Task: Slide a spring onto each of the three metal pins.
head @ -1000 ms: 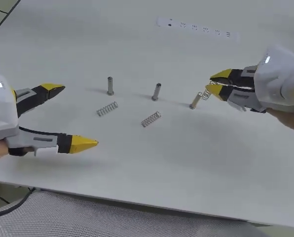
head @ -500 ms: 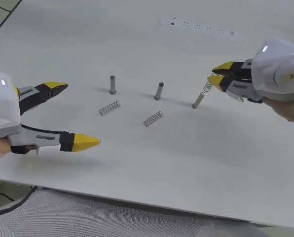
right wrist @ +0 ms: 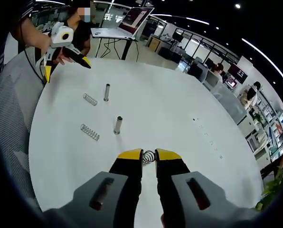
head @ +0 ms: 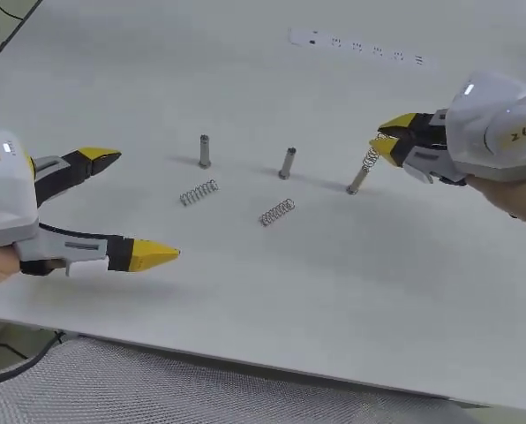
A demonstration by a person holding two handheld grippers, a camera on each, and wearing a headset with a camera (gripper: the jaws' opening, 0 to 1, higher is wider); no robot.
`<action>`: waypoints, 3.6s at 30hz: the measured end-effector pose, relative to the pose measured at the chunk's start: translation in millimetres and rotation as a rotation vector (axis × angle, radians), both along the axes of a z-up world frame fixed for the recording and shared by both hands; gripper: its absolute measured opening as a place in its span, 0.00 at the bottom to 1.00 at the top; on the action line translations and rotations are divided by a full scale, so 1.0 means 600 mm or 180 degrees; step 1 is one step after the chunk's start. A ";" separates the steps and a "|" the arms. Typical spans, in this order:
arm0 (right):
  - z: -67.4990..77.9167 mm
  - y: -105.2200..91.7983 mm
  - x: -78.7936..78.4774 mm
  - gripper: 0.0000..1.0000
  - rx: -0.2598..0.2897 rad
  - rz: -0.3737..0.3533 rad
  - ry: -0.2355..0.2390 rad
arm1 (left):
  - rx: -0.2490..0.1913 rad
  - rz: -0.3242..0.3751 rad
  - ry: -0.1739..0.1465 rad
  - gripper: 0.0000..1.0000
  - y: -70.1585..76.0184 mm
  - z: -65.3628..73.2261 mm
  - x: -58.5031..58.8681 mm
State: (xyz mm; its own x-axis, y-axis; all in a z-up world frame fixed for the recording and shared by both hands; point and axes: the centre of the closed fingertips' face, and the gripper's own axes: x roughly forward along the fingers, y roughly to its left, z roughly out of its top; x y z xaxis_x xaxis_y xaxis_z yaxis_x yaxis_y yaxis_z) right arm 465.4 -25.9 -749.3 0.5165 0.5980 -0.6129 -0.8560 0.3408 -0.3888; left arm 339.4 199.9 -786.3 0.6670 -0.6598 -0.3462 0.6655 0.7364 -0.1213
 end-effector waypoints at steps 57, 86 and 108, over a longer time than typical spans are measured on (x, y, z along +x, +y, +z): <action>-0.090 -0.009 0.002 0.12 -0.0169 -0.0144 0.0342 | -0.0054 0.0012 -0.0004 0.96 -0.004 0.008 0.003; -0.105 -0.008 0.000 0.13 -0.0045 -0.0297 0.0524 | -0.0032 -0.0047 0.0013 0.96 -0.010 0.011 0.007; -0.083 -0.010 0.004 0.28 0.0283 -0.0560 0.0534 | -0.0049 -0.0049 -0.0004 0.96 -0.009 0.018 0.004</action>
State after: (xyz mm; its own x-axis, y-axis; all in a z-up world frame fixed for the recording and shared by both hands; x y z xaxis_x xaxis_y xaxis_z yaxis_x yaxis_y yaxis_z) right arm 468.0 -31.7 -799.1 0.5129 0.5633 -0.6478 -0.8305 0.5167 -0.2083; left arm 341.8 194.3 -775.6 0.6571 -0.6753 -0.3349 0.6770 0.7241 -0.1317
